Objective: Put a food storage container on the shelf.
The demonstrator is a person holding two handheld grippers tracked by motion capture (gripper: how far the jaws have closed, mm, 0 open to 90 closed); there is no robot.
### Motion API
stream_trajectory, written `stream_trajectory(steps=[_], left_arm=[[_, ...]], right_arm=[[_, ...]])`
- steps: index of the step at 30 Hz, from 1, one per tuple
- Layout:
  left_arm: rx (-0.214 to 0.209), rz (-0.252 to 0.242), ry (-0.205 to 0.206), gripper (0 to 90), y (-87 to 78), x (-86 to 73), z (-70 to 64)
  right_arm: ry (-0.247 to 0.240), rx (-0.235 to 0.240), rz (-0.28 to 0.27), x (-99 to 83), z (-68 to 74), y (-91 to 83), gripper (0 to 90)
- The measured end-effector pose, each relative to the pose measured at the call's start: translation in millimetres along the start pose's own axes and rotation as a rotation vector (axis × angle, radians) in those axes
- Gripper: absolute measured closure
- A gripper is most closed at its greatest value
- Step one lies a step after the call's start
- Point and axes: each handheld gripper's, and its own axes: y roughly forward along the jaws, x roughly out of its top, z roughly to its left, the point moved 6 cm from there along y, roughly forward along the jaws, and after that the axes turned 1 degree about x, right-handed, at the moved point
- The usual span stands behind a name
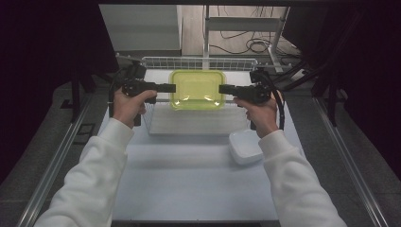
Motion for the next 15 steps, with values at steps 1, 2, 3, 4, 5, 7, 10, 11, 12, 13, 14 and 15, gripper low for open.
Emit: stream_trajectory(steps=[1, 2, 3, 4, 5, 7, 10, 11, 12, 13, 14, 15], left_arm=[[0.002, 0.001, 0.0, 80.2, 0.6, 2.8, 0.9], [0.002, 0.001, 0.0, 80.2, 0.6, 2.8, 0.9], [0.004, 0.002, 0.002, 80.2, 1.9, 8.9, 2.7], [0.004, 0.003, 0.001, 80.2, 2.6, 11.8, 3.5], [0.002, 0.004, -0.003, 80.2, 3.7, 14.4, 4.7], [0.005, 0.013, -0.007, 80.2, 5.8, 18.9, 6.9], [0.004, 0.016, -0.011, 80.2, 7.9, 25.8, 9.7], [0.001, 0.015, -0.013, 80.2, 8.9, 28.2, 10.9], [0.001, 0.016, -0.016, 80.2, 9.8, 30.5, 12.4], [0.0, 0.015, -0.019, 80.2, 10.6, 32.3, 13.5], [-0.003, 0.014, -0.031, 80.2, 12.4, 35.0, 15.6], [-0.007, 0.018, -0.039, 80.2, 13.7, 36.6, 17.8]], right_arm=[[0.001, 0.0, 0.002, 2.8, -1.4, 1.4, 78.7], [0.001, 0.0, 0.002, 2.8, -1.4, 1.4, 78.7], [0.005, 0.001, 0.002, 8.6, -4.8, 4.0, 78.8], [0.007, 0.001, 0.001, 10.5, -5.9, 4.7, 78.8], [0.013, 0.002, 0.002, 12.7, -7.3, 5.5, 78.8], [0.022, -0.002, 0.008, 16.3, -9.8, 7.0, 78.8], [0.026, -0.007, 0.008, 22.0, -13.4, 9.7, 78.8], [0.034, -0.006, 0.011, 24.1, -14.4, 10.5, 78.8], [0.037, -0.007, 0.012, 26.5, -15.7, 11.5, 78.8], [0.04, -0.01, 0.016, 28.9, -16.7, 12.6, 78.8], [0.045, -0.011, 0.021, 30.5, -17.3, 13.4, 78.8], [0.046, -0.014, 0.025, 33.0, -19.2, 14.9, 78.8]])
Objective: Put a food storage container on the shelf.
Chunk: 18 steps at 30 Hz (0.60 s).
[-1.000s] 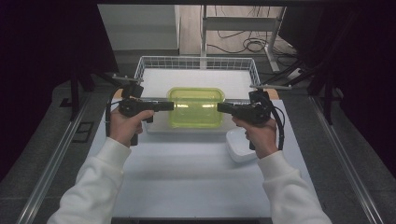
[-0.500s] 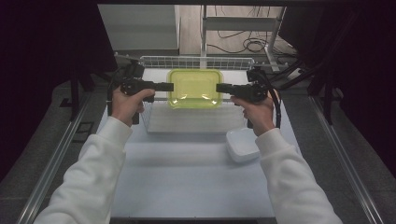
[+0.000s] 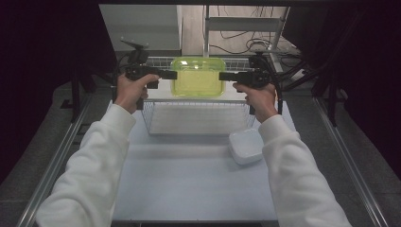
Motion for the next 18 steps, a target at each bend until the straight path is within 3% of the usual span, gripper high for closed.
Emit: stream_trajectory(steps=[8, 13, 14, 17, 18], left_arm=[[-0.012, 0.039, -0.059, 80.3, 18.1, 5.4, 22.0], [-0.008, 0.071, -0.066, 80.3, 24.3, 4.7, 29.5], [-0.003, 0.08, -0.087, 80.3, 28.5, 4.5, 32.2], [-0.004, 0.065, -0.111, 80.2, 30.7, 6.5, 33.4], [0.014, 0.063, -0.119, 80.2, 33.3, 8.9, 33.1]], right_arm=[[0.055, -0.011, 0.035, 5.5, -17.7, 13.8, 78.8], [0.076, -0.022, 0.058, 4.3, -24.9, 19.1, 78.8], [0.1, -0.028, 0.077, 2.5, -29.3, 22.7, 78.7], [0.122, -0.034, 0.082, 1.5, -33.2, 25.2, 78.4], [0.139, -0.039, 0.077, 2.1, -37.2, 27.3, 78.0]])
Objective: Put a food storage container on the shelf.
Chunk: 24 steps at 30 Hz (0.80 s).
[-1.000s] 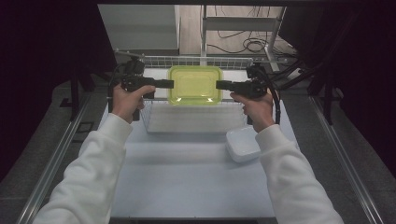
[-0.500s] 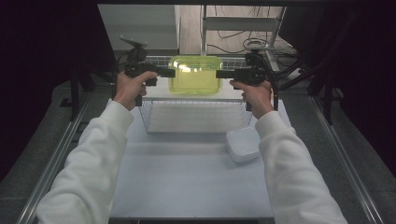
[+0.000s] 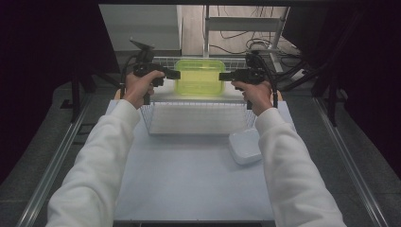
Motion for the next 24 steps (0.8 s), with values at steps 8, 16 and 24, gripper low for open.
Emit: stream_trajectory(steps=[8, 16, 24], left_arm=[[-0.029, 0.012, -0.108, 79.0, 9.3, 10.3, 11.6], [-0.055, 0.005, -0.168, 75.7, 18.2, 13.2, 23.0], [-0.033, 0.006, -0.132, 71.4, 21.1, 11.5, 21.9]], right_arm=[[0.1, -0.008, 0.001, 6.2, -9.1, 7.9, 76.1], [0.203, -0.004, -0.008, 8.3, -20.1, 18.8, 72.8], [0.201, -0.006, -0.018, 7.4, -21.5, 19.6, 71.2]])
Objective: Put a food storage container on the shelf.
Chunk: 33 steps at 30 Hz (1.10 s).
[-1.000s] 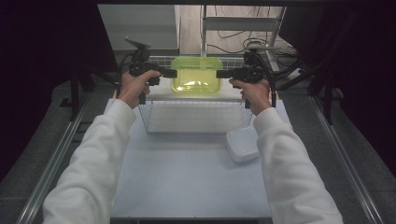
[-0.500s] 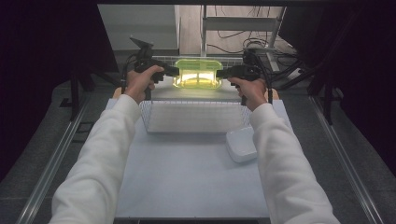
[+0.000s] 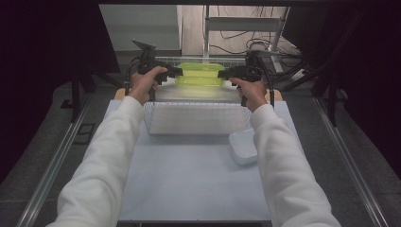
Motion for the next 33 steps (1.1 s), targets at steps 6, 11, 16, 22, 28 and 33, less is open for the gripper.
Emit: stream_trajectory(steps=[6, 11, 16, 22, 28, 33], left_arm=[[0.045, -0.043, 0.041, 56.6, -3.8, 0.5, -1.5], [0.06, -0.104, 0.072, 37.8, -12.4, 3.1, -5.8], [0.06, -0.169, 0.14, 30.8, -30.2, 1.8, -15.9], [0.07, -0.186, 0.177, 28.8, -38.6, -4.6, -22.0], [0.082, -0.193, 0.246, 28.6, -54.2, -17.3, -28.9], [0.082, -0.207, 0.307, 29.1, -72.5, -34.4, -34.8]], right_arm=[[-0.025, -0.001, -0.031, -0.3, 4.3, -0.9, 56.8], [-0.069, -0.001, -0.055, 0.6, 10.0, -4.0, 44.1], [-0.145, -0.019, -0.103, 2.7, 18.5, -18.8, 35.3], [-0.173, -0.059, -0.096, 1.6, 18.0, -24.9, 29.3], [-0.219, -0.045, -0.114, 1.3, 26.7, -42.2, 28.8], [-0.313, -0.049, -0.099, -7.4, 35.1, -64.2, 28.4]])
